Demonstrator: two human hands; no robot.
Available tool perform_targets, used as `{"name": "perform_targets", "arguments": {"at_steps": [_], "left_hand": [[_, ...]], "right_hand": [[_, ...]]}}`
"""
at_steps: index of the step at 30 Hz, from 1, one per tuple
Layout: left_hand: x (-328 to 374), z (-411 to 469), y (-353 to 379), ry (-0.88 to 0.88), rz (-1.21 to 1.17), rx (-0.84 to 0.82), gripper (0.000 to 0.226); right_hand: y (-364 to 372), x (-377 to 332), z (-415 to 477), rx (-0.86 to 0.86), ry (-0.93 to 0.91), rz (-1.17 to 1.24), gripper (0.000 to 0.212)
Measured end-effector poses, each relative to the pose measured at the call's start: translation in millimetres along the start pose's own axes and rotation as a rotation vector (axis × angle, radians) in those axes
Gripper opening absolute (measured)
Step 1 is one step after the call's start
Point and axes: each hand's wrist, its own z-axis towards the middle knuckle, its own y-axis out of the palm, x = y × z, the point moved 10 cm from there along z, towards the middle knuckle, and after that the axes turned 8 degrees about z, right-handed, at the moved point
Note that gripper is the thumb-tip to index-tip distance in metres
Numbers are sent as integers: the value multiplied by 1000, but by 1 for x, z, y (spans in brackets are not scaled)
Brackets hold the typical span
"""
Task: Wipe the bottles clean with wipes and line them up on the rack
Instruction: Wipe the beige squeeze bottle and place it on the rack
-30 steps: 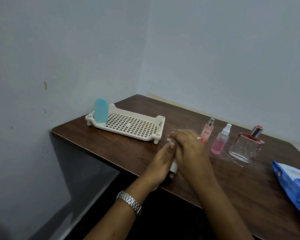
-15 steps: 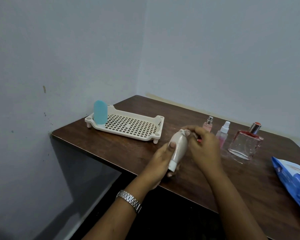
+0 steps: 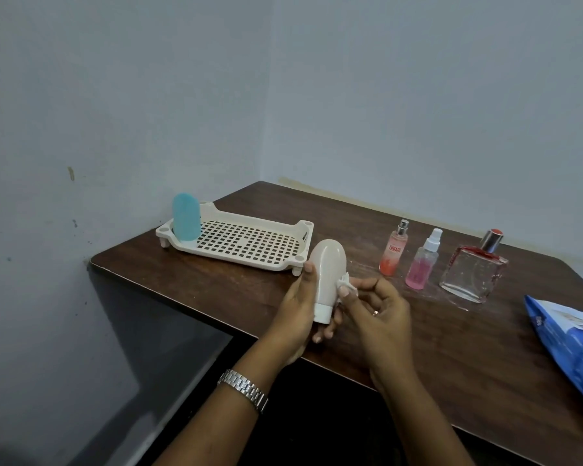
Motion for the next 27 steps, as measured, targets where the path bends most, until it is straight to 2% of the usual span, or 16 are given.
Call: {"name": "perform_targets", "arguments": {"at_steps": [6,11,14,19,27], "left_hand": [[-3,1,-6,-28,-39,89,71],[-1,1,-6,-27,-16,80,74],[3,0,-2,-2,22,36,68],[5,-1,1,5,99,20,76],[2,-1,2,-15,70,47,71]], "right_hand": [[9,-18,-13,-66,-146,-277,13],[13,-39,-11,-48,-378,-551,22],[10,-47,7,4,-394,-549,19],[17,-60,38,-8,-395,-588,11],[44,-68,16,-127,-633,-800,10]]}}
